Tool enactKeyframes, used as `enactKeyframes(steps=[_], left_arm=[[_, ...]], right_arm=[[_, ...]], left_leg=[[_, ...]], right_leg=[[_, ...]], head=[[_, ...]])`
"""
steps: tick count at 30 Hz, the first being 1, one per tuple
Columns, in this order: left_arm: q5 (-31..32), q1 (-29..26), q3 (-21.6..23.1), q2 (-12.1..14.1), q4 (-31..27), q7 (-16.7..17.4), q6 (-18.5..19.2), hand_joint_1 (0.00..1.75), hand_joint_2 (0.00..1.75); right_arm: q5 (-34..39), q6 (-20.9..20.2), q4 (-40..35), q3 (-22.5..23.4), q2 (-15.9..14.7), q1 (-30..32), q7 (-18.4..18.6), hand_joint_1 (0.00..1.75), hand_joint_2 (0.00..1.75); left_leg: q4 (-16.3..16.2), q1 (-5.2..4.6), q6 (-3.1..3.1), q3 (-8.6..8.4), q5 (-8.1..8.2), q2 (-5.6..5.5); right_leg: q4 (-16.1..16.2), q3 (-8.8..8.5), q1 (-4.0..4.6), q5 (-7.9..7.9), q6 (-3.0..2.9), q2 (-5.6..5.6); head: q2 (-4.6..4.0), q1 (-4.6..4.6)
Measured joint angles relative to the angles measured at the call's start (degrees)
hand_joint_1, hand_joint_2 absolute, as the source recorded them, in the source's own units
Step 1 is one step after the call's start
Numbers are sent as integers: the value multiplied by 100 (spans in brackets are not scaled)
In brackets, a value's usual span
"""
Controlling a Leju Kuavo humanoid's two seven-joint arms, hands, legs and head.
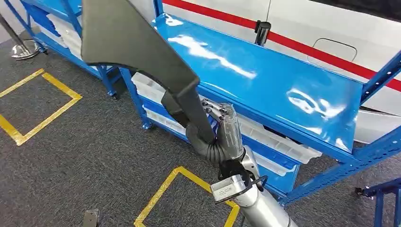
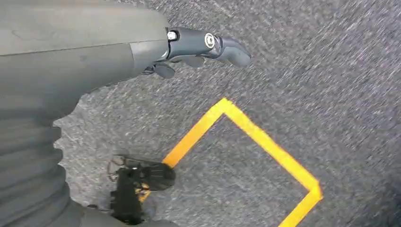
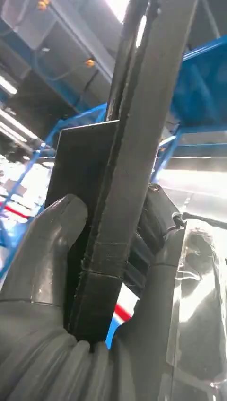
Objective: Take the parts from the cabinet and place them on the table.
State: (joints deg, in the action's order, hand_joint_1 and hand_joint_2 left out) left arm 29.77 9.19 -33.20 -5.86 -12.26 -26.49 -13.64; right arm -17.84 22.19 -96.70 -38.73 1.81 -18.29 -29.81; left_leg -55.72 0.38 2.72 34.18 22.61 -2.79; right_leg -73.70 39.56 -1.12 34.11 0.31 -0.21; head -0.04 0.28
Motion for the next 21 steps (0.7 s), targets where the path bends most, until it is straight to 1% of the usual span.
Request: enactKeyframes(steps=[1, 2, 3, 4, 5, 6, 7, 8, 9, 10, 11, 12, 13, 14, 15, 16, 17, 18, 19, 20, 21], left_arm=[[104, -19, 52, 2, 0, 0, 9, 0, 175], [232, -30, 114, 2, 0, 7, 11, 0, 175], [386, -30, 200, 2, 0, 26, 13, 0, 175], [450, -30, 282, 2, 0, 46, 26, 0, 175], [463, -34, 349, 9, 0, 85, 26, 0, 175], [450, -53, 369, 9, 2, 107, 26, 0, 175], [406, -89, 376, 13, 2, 133, 26, 0, 175], [349, -128, 376, 20, 2, 157, 26, 0, 175], [308, -147, 376, 55, 2, 179, 26, 0, 175], [306, -153, 376, 39, 4, 181, 31, 0, 175], [310, -141, 380, 42, 4, 179, 44, 0, 175], [328, -136, 389, 42, 4, 179, 48, 0, 175], [375, -137, 398, 42, 4, 181, 57, 0, 175], [413, -141, 404, 39, 7, 181, 68, 0, 175], [457, -141, 415, 39, 7, 181, 83, 0, 175], [500, -140, 452, 39, 7, 181, 87, 0, 175], [540, -138, 496, 42, 7, 186, 87, 0, 175], [583, -133, 520, 39, 4, 190, 87, 0, 175], [625, -118, 562, 39, 4, 197, 87, 0, 175], [645, -82, 590, 39, 4, 206, 90, 0, 175], [662, -53, 627, 37, 4, 208, 103, 0, 175]], right_arm=[[2, 2, 0, -6, -9, 20, -7, 175, 175], [2, 18, -2, -9, -13, 30, -13, 175, 175], [2, 33, -4, -13, -17, 33, -22, 175, 175], [0, 39, -4, -17, -24, 33, -28, 175, 175], [-7, 54, -19, -20, -30, 50, -39, 175, 175], [-11, 59, -22, -22, -39, 78, -43, 175, 175], [-11, 66, -26, -22, -39, 92, -46, 175, 175], [-11, 72, -35, -22, -37, 100, -48, 175, 175], [-15, 81, -52, -22, -31, 103, -52, 175, 175], [-15, 87, -63, -22, -24, 114, -54, 175, 175], [-17, 98, -81, -22, -24, 119, -55, 175, 175], [-26, 98, -83, -17, -24, 129, -55, 175, 175], [-37, 101, -83, -17, -28, 143, -55, 175, 175], [-53, 101, -83, -17, -31, 166, -52, 175, 175], [-61, 100, -83, -20, -33, 193, -52, 175, 175], [-70, 101, -83, -20, -33, 209, -52, 175, 175], [-77, 101, -83, -20, -33, 210, -52, 175, 175], [-79, 105, -85, -15, -33, 208, -52, 175, 175], [-92, 114, -98, -9, -31, 209, -50, 175, 175], [-112, 118, -118, 9, -33, 218, -46, 175, 175], [-120, 122, -136, 26, -37, 219, -33, 175, 175]], left_leg=[[-4, -8, -5, -1, -4, -78], [-12, -13, -10, -3, -7, -157], [-33, -17, -18, 5, -8, -232], [-66, -42, -42, 47, -6, -284], [-121, -63, -72, 77, 13, -348], [-119, -48, -101, 106, 0, -362], [-109, -28, -131, 116, -11, -398], [-107, -15, -166, 134, -18, -437], [-159, 7, -186, 162, 22, -350], [-341, -21, -237, 233, 145, -19], [-681, 4, -282, 399, 345, 140], [-1120, 35, -317, 613, 549, 208], [-1582, 60, -347, 847, 726, 244], [-1885, 84, -373, 1016, 793, 258], [-1908, 100, -385, 1047, 739, 262], [-1667, 115, -388, 940, 555, 271], [-1240, 124, -387, 714, 317, 307], [-795, 121, -370, 462, 113, 406], [-351, 82, -313, 191, -19, 752], [-205, -18, -296, 129, 55, 897], [-232, -16, -239, 162, 52, 779]], right_leg=[[325, -137, 2, -172, 50, 11], [852, -382, 2, -408, 98, 50], [1390, -634, -1, -615, 122, 157], [1722, -756, -11, -708, 105, 381], [1736, -773, -8, -747, 43, 327], [1714, -763, -2, -750, 33, 283], [1709, -764, 16, -759, 4, 259], [1720, -772, 12, -776, -21, 212], [1756, -790, -76, -811, -75, 159], [1761, -802, -61, -812, -102, 119], [1760, -812, -49, -793, -156, 60], [1760, -820, -28, -788, -180, 3], [1759, -821, -12, -780, -191, -62], [1757, -822, -6, -772, -200, -127], [1757, -828, 0, -767, -204, -181], [1757, -836, 1, -748, -201, -243], [1757, -855, 0, -735, -197, -299], [1757, -880, 3, -717, -174, -339], [1761, -913, 27, -696, -146, -379], [1739, -909, 108, -665, -102, -425], [1751, -908, 105, -663, -77, -498]], head=[[0, 2], [0, 0], [0, 2], [0, 4], [0, -9], [2, -13], [0, -4], [0, -4], [2, 2], [0, -45], [0, -79], [0, -72], [0, -72], [2, -79], [0, -74], [0, -79], [2, -79], [0, -78], [0, -81], [0, -83], [0, -39]])
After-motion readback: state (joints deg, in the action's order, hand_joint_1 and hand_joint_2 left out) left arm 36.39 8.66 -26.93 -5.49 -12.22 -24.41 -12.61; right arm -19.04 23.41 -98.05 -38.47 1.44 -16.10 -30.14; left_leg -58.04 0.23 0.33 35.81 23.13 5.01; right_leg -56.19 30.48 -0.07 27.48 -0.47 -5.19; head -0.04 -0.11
